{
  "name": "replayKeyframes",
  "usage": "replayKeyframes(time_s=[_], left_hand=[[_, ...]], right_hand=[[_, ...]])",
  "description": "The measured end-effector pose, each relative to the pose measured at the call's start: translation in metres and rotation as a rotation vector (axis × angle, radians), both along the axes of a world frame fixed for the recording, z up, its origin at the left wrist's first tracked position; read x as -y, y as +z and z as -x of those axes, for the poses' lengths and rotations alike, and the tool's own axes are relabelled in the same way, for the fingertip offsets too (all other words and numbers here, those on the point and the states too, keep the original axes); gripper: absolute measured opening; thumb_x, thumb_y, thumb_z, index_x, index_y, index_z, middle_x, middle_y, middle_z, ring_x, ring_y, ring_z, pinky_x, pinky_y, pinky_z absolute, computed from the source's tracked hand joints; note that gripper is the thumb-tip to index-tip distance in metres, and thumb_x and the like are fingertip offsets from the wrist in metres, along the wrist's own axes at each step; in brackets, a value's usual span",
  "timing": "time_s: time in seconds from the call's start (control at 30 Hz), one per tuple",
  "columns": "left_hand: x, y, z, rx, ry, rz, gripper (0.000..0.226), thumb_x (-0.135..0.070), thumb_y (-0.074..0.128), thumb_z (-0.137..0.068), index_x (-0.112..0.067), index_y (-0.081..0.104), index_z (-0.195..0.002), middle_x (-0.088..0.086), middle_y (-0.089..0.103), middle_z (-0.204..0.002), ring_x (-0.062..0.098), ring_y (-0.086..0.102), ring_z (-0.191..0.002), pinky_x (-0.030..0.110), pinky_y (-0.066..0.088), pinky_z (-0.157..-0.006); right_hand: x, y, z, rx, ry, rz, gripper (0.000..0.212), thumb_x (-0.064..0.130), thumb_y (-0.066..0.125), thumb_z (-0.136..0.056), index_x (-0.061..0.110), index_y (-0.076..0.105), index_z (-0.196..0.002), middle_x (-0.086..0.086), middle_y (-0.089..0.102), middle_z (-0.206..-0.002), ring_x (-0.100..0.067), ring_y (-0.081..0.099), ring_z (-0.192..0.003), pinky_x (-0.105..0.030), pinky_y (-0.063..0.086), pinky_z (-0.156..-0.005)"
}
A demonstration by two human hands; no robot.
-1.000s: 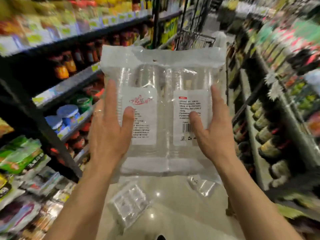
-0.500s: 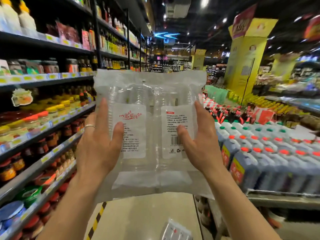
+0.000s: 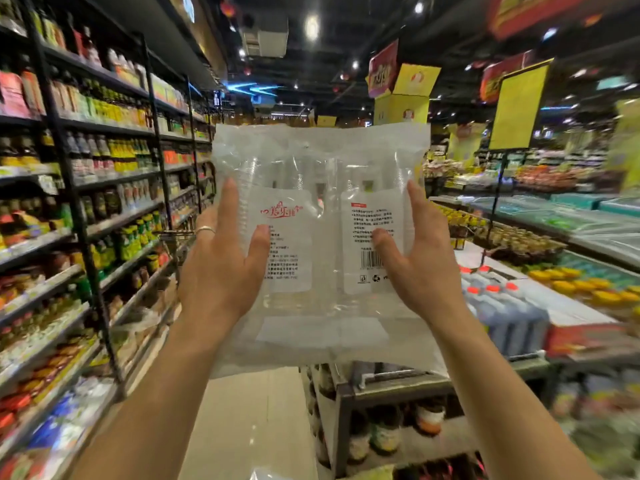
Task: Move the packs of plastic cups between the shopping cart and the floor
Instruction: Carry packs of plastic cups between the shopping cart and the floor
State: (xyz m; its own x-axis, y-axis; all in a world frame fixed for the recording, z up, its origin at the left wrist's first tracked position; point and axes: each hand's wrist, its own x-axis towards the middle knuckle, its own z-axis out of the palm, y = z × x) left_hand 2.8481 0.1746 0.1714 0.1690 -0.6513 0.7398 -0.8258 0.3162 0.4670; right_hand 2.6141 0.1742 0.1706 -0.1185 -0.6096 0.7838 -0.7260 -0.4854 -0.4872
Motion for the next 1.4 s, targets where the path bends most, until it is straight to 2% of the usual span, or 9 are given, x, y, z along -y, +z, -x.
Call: replayKeyframes(time_s=[0.07,0.17,0.47,0.63,0.73,0.83,1.07,1.23,1.4], left_hand=[[0.014,-0.001,0.042,0.011,-0.076,0.015,0.065,-0.054,0.032,-0.097,-0.045,-0.003,-0.152,0.015,0.038,-0.148,0.04,0.051,-0.116,0.053,0.047,-0.086],[0.031,-0.004,0.106,0.002,-0.164,-0.001,0.067,-0.058,0.027,-0.092,-0.047,-0.002,-0.151,0.017,0.038,-0.148,0.041,0.05,-0.12,0.054,0.046,-0.088],[0.076,-0.015,0.288,-0.02,-0.481,-0.004,0.067,-0.048,0.04,-0.097,-0.044,0.002,-0.152,0.013,0.03,-0.154,0.036,0.038,-0.134,0.054,0.042,-0.096],[0.101,-0.03,0.386,-0.034,-0.675,-0.01,0.069,-0.048,0.042,-0.096,-0.045,0.003,-0.152,0.011,0.032,-0.154,0.038,0.042,-0.131,0.052,0.043,-0.092],[0.119,-0.038,0.442,-0.038,-0.756,-0.015,0.07,-0.045,0.044,-0.097,-0.044,0.003,-0.153,0.01,0.032,-0.154,0.039,0.045,-0.127,0.049,0.042,-0.088],[0.143,-0.042,0.496,-0.042,-0.842,-0.025,0.07,-0.048,0.042,-0.097,-0.044,0.0,-0.153,0.01,0.029,-0.156,0.038,0.045,-0.126,0.047,0.043,-0.087],[0.21,-0.037,0.597,-0.004,-0.983,-0.079,0.069,-0.051,0.039,-0.098,-0.046,-0.004,-0.152,0.012,0.019,-0.16,0.039,0.045,-0.127,0.049,0.044,-0.09],[0.251,-0.027,0.646,0.029,-1.049,-0.042,0.069,-0.052,0.037,-0.097,-0.047,-0.005,-0.15,0.009,0.02,-0.159,0.036,0.049,-0.122,0.049,0.048,-0.084],[0.27,-0.028,0.694,0.059,-1.084,-0.03,0.069,-0.052,0.037,-0.097,-0.045,-0.004,-0.152,0.009,0.021,-0.158,0.036,0.048,-0.122,0.049,0.047,-0.087]], right_hand=[[-0.002,0.001,0.043,0.003,-0.068,0.006,0.076,0.037,0.059,-0.093,0.029,0.016,-0.155,-0.003,0.03,-0.153,-0.013,0.027,-0.138,-0.025,0.024,-0.101],[-0.009,0.002,0.106,-0.024,-0.156,0.01,0.075,0.035,0.059,-0.094,0.029,0.016,-0.155,-0.001,0.032,-0.151,-0.006,0.028,-0.13,-0.024,0.025,-0.095],[-0.038,-0.012,0.262,0.005,-0.489,-0.036,0.074,0.04,0.055,-0.095,0.033,0.013,-0.155,0.002,0.029,-0.152,-0.011,0.034,-0.13,-0.026,0.03,-0.09],[-0.048,-0.023,0.334,-0.002,-0.682,-0.046,0.074,0.039,0.056,-0.095,0.033,0.013,-0.155,0.001,0.031,-0.15,-0.004,0.032,-0.122,-0.027,0.031,-0.09],[-0.046,-0.029,0.375,-0.002,-0.791,-0.063,0.073,0.039,0.055,-0.095,0.031,0.014,-0.155,-0.001,0.029,-0.153,-0.012,0.031,-0.134,-0.03,0.032,-0.096],[-0.036,-0.032,0.415,-0.008,-0.885,-0.082,0.073,0.038,0.055,-0.095,0.029,0.014,-0.155,-0.001,0.03,-0.152,-0.013,0.031,-0.133,-0.026,0.029,-0.093],[0.012,-0.026,0.493,0.01,-1.038,-0.101,0.074,0.039,0.055,-0.094,0.031,0.013,-0.155,-0.003,0.026,-0.156,-0.018,0.025,-0.141,-0.035,0.031,-0.101],[0.043,-0.025,0.532,0.054,-1.056,-0.058,0.073,0.038,0.055,-0.095,0.034,0.014,-0.155,0.003,0.025,-0.156,-0.012,0.028,-0.136,-0.028,0.026,-0.096],[0.058,-0.032,0.573,0.075,-1.091,-0.047,0.073,0.037,0.056,-0.095,0.033,0.014,-0.155,0.004,0.022,-0.159,-0.009,0.022,-0.139,-0.027,0.022,-0.097]])
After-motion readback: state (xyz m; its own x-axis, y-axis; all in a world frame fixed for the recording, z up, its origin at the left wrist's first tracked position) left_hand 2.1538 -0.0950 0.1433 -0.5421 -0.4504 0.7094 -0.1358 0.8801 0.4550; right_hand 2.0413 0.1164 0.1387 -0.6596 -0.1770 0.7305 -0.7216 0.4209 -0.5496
